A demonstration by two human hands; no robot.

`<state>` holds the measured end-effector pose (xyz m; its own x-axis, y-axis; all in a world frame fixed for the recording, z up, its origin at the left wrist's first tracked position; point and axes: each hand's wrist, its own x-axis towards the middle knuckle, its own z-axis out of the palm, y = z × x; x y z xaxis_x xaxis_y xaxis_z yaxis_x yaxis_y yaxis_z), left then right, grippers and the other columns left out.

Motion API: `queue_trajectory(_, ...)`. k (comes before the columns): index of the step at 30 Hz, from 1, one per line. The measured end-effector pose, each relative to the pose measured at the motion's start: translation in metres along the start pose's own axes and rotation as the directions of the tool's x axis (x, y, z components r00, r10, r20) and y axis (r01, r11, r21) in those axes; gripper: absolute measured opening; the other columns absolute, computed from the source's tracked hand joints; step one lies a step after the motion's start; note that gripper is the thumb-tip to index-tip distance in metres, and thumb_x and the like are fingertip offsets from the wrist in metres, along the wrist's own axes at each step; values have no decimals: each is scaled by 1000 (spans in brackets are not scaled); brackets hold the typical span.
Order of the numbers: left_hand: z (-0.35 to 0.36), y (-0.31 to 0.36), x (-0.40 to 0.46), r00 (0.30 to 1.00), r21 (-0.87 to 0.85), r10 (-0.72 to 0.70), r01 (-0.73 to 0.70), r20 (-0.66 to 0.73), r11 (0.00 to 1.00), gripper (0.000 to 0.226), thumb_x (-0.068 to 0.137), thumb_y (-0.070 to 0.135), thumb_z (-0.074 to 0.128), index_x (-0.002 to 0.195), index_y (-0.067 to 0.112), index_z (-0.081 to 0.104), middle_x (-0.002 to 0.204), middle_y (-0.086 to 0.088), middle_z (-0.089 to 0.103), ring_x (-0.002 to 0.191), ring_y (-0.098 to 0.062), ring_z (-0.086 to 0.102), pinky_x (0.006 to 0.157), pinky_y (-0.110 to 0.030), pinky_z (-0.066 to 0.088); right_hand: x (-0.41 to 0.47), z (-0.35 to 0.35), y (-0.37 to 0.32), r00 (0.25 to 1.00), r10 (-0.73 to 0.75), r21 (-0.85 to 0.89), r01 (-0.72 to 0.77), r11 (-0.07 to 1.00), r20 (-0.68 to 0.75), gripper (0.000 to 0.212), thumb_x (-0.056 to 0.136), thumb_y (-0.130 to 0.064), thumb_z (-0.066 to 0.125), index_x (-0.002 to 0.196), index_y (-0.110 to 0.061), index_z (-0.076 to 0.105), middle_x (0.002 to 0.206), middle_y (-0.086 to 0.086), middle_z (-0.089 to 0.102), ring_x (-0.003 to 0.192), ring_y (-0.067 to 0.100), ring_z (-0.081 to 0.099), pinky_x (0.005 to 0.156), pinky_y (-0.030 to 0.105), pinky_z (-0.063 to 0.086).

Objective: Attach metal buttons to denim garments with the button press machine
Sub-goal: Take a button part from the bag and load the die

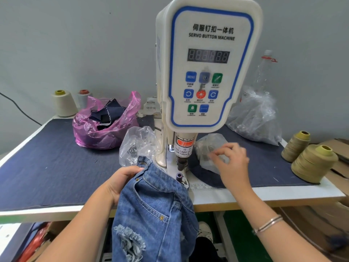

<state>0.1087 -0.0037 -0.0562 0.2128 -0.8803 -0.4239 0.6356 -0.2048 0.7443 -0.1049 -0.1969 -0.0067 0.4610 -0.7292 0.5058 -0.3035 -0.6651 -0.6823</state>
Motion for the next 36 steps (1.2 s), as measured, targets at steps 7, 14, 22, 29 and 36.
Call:
queue_trajectory(7,0,-1,-1,1000,-1,14,-14,15,1000,51,40,17,89,86,0,73,83,-19,71,76,-33,68,79,-41,55,-37,30,-34,735,433,395,-658,642,522,5,82,-23,72,83,-19,75,85,-6,74,85,3,65,72,17,46)
queue_trajectory(14,1,-1,-1,1000,2,3,-3,22,1000,50,42,17,89,86,0,74,83,-18,72,76,-32,68,79,-41,55,-43,41,-39,557,457,469,-830,301,693,19,86,-20,67,92,-3,72,94,13,71,95,29,64,80,38,50)
queue_trajectory(22,1,-2,-1,1000,-11,6,-7,-11,1000,54,40,17,88,88,0,71,83,-19,70,76,-33,67,83,-42,52,-46,44,-40,574,437,512,-818,263,693,13,83,-18,70,76,-11,78,99,13,73,106,31,63,99,45,46)
queue_trajectory(29,0,-2,0,1000,-8,8,-8,1,1000,51,41,19,89,86,0,74,83,-18,71,76,-32,68,79,-41,55,-43,37,-48,518,431,494,-851,176,739,15,66,-24,75,74,-12,79,86,6,74,87,19,69,78,32,51)
queue_trajectory(36,1,-2,-1,1000,-5,16,-16,15,1000,50,42,18,88,86,1,73,83,-18,71,75,-31,68,79,-40,55,-41,35,-48,457,458,441,-885,149,762,25,65,-23,78,84,-7,77,104,13,68,118,34,54,109,49,36)
